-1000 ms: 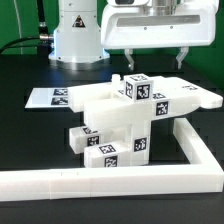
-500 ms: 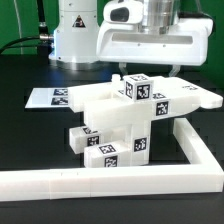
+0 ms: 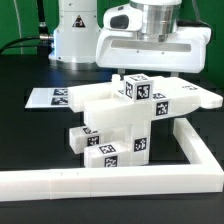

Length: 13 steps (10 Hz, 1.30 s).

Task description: Assemble chair

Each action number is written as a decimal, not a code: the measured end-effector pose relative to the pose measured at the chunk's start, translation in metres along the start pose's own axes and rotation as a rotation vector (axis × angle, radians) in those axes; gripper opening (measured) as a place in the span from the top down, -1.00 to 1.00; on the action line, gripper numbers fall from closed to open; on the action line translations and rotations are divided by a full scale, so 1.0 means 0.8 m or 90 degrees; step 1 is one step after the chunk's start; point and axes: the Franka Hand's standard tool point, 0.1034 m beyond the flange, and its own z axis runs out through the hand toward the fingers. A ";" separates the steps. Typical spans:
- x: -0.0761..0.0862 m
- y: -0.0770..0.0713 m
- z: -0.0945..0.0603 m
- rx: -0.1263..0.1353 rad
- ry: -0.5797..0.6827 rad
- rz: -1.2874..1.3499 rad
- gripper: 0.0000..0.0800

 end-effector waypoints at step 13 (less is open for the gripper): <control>0.010 0.018 0.043 -0.036 -0.004 0.011 -0.62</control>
Offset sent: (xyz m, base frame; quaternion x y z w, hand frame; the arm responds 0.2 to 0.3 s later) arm 0.0123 -0.0079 -0.0161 -0.0116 0.0007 0.0066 0.9999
